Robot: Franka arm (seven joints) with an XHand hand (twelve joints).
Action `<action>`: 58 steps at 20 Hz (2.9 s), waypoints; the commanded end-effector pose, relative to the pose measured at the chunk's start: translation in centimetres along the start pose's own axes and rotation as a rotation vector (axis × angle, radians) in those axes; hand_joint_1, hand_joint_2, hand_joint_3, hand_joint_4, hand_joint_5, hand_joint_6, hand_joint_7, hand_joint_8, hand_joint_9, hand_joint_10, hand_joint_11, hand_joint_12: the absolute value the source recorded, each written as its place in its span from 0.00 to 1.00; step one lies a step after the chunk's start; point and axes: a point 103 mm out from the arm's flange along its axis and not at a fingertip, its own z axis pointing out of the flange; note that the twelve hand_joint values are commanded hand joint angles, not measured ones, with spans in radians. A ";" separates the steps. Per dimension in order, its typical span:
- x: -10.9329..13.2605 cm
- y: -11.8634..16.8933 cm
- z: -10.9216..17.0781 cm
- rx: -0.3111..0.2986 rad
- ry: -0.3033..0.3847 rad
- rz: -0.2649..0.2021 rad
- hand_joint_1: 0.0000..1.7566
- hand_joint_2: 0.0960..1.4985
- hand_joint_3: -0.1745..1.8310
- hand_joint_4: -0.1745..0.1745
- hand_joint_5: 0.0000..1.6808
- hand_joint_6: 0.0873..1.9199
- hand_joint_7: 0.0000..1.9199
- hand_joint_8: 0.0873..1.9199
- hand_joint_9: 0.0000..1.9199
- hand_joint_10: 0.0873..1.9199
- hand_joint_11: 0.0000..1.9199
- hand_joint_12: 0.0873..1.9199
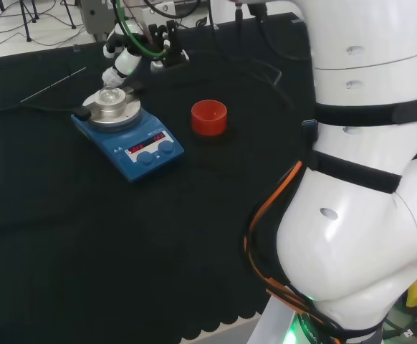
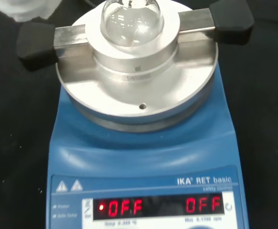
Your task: Turn on the heater.
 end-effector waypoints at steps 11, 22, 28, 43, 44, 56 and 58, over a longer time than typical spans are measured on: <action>1.4 -7.9 -2.1 0.028 -0.042 0.129 0.46 0.41 0.33 0.54 0.27 0.03 0.20 0.27 0.32 0.28 0.18 0.69; 0.4 -13.4 -1.2 0.121 -0.065 0.196 0.61 0.38 0.45 0.45 0.28 0.00 0.57 0.27 0.71 0.14 0.60 0.49; 1.0 -15.2 -0.2 0.158 -0.111 0.207 0.67 0.42 0.43 0.33 0.29 0.00 0.70 0.43 0.92 0.16 0.93 0.22; 2.9 -15.3 3.0 0.365 -0.137 0.125 0.83 0.40 0.59 0.45 0.22 0.00 0.83 0.82 0.98 0.66 0.97 0.65; 2.8 -15.2 3.0 0.380 -0.132 0.118 0.84 0.38 0.61 0.46 0.21 0.00 0.84 0.83 0.98 0.68 0.97 0.66; 1.5 -15.3 5.9 0.479 -0.073 0.074 0.85 0.33 0.69 0.54 0.15 0.00 0.87 0.84 0.99 0.71 0.97 0.70; 1.5 -15.5 6.2 0.485 -0.068 0.065 0.86 0.33 0.69 0.55 0.15 0.00 0.87 0.84 0.99 0.71 0.97 0.70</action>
